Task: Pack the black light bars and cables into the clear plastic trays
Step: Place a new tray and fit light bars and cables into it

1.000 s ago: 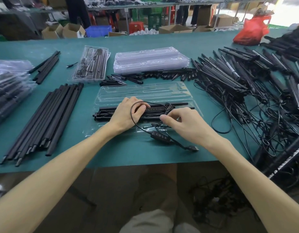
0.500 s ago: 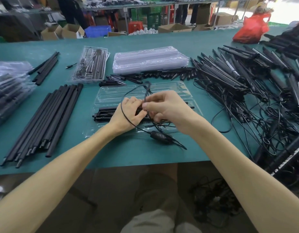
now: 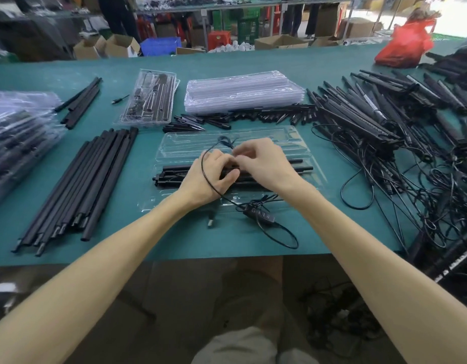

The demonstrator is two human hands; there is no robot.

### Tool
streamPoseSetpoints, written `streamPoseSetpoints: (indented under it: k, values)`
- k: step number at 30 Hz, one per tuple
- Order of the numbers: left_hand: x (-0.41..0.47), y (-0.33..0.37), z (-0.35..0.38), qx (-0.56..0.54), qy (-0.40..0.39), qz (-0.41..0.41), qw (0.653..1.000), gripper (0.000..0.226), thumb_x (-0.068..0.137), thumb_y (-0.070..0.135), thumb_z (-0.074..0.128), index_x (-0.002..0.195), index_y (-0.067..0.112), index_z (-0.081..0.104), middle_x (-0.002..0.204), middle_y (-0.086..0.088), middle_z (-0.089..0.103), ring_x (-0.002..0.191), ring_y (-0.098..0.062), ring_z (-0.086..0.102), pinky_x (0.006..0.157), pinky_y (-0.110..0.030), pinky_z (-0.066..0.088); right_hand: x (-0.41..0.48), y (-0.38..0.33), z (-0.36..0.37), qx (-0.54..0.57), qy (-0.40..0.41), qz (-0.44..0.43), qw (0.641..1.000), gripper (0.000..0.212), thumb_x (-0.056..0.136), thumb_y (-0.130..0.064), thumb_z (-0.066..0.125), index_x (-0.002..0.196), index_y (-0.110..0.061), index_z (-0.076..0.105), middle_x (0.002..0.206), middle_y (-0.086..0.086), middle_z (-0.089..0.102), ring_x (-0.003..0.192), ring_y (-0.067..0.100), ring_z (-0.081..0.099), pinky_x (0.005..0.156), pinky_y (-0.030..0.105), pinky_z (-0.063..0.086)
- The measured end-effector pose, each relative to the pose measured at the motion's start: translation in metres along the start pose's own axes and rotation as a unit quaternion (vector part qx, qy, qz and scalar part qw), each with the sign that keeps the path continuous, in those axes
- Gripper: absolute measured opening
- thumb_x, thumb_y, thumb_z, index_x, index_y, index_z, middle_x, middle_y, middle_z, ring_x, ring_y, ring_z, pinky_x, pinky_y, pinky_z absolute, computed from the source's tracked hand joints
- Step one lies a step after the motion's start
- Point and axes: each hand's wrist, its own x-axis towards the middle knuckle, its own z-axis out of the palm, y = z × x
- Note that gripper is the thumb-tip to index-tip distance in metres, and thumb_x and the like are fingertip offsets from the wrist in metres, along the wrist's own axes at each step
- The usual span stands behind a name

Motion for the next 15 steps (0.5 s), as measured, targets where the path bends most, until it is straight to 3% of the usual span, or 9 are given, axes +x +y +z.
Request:
streamPoseSetpoints:
  k: [6, 8, 11, 15]
  values:
    - [0.003, 0.003, -0.005, -0.017, 0.010, 0.019, 1.000, 0.047, 0.088, 0.054, 0.046, 0.109, 0.020, 0.071, 0.103, 0.001, 0.067, 0.099, -0.018, 0.058, 0.094, -0.041, 0.046, -0.018, 0.034, -0.014, -0.010, 0.032, -0.024, 0.999, 0.011, 0.093, -0.016, 0.066, 0.098, -0.017, 0.076, 0.095, -0.005, 0.075, 0.093, 0.009, 0.068, 0.093, 0.032, 0.053]
    - [0.005, 0.003, -0.006, -0.049, 0.009, 0.004, 0.999, 0.043, 0.089, 0.051, 0.049, 0.106, 0.020, 0.074, 0.099, 0.002, 0.068, 0.097, -0.016, 0.059, 0.093, -0.042, 0.048, -0.024, 0.044, -0.016, -0.010, 0.025, -0.040, 0.999, 0.007, 0.093, -0.023, 0.070, 0.095, -0.018, 0.075, 0.091, -0.008, 0.074, 0.089, 0.008, 0.068, 0.090, 0.035, 0.054]
    - [0.007, 0.003, -0.008, -0.116, 0.014, -0.013, 0.993, 0.037, 0.091, 0.042, 0.056, 0.101, 0.014, 0.077, 0.095, 0.001, 0.072, 0.094, -0.018, 0.062, 0.092, -0.044, 0.048, -0.035, 0.052, -0.017, -0.014, -0.019, -0.069, 0.997, 0.018, 0.092, -0.039, 0.070, 0.094, -0.021, 0.075, 0.087, -0.008, 0.074, 0.085, 0.008, 0.069, 0.084, 0.035, 0.055]
    - [0.006, 0.001, -0.010, -0.187, 0.014, -0.029, 0.982, 0.019, 0.097, 0.022, 0.064, 0.104, 0.011, 0.077, 0.101, -0.002, 0.074, 0.099, -0.019, 0.067, 0.093, -0.041, 0.052, -0.048, 0.056, -0.021, -0.032, -0.122, -0.095, 0.987, 0.034, 0.086, -0.058, 0.067, 0.102, -0.028, 0.074, 0.096, -0.016, 0.072, 0.094, 0.000, 0.065, 0.086, 0.023, 0.049]
